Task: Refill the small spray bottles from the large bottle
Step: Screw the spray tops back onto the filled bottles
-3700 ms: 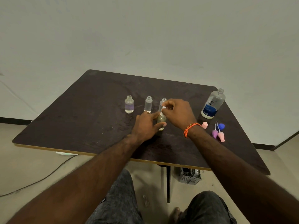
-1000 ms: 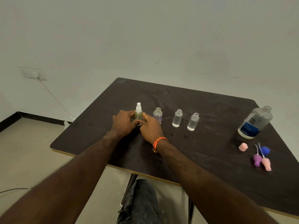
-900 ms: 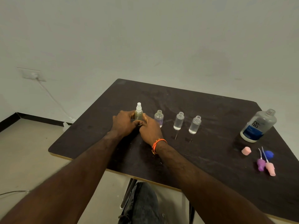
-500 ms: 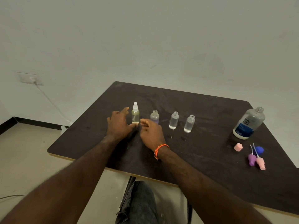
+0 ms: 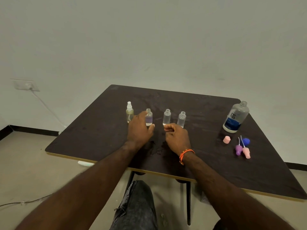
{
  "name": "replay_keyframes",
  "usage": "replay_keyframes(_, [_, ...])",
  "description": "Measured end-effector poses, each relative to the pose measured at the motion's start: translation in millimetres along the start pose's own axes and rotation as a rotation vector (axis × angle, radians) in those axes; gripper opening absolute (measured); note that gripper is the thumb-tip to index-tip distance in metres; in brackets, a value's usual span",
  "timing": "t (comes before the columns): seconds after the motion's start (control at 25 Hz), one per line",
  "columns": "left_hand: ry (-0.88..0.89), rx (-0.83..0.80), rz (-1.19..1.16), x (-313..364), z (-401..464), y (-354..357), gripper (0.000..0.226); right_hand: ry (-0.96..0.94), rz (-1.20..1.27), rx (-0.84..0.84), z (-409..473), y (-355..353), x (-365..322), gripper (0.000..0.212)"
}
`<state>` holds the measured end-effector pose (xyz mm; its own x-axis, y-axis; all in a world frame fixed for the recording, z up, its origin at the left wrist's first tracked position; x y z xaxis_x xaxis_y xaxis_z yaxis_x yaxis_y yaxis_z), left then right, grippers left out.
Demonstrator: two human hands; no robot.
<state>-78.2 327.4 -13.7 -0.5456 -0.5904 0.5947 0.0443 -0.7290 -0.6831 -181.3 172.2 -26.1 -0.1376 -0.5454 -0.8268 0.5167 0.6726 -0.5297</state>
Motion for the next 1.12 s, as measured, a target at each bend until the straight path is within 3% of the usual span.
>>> replay_keyframes(0.16, [-0.227, -0.001, -0.079, -10, 18, 18, 0.073, -0.015, -0.026, 0.000, 12, 3, 4, 0.033])
replay_keyframes(0.36, [-0.323, -0.031, -0.107, -31, 32, 30, 0.052, -0.055, -0.030, -0.036, 20, 27, -7, 0.032])
replay_keyframes(0.64, [-0.177, -0.088, -0.005, -10, 14, 26, 0.043, -0.016, -0.025, 0.032, 16, 12, 0, 0.022])
replay_keyframes(0.76, [-0.101, -0.156, -0.008, 15, -8, 38, 0.053, 0.025, -0.059, 0.087, 8, -12, 8, 0.020])
replay_keyframes(0.88, [-0.033, -0.191, -0.066, 40, -26, 55, 0.063, 0.070, -0.098, 0.080, -7, -39, 21, 0.020])
replay_keyframes(1.12, [0.083, -0.353, -0.200, 96, -45, 87, 0.050, 0.098, -0.223, 0.070, -34, -92, 55, 0.022])
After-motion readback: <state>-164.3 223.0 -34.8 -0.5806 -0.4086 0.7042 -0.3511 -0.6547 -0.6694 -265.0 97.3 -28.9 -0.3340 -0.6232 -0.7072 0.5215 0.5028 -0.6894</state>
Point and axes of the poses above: each hand's wrist, its own z-axis towards the middle knuckle, its own y-axis out of the palm, x = y × z, the point moved 9 cm from there along z, towards the middle knuckle, and after that the axes turned 1 degree about z, right-handed, at the moved point
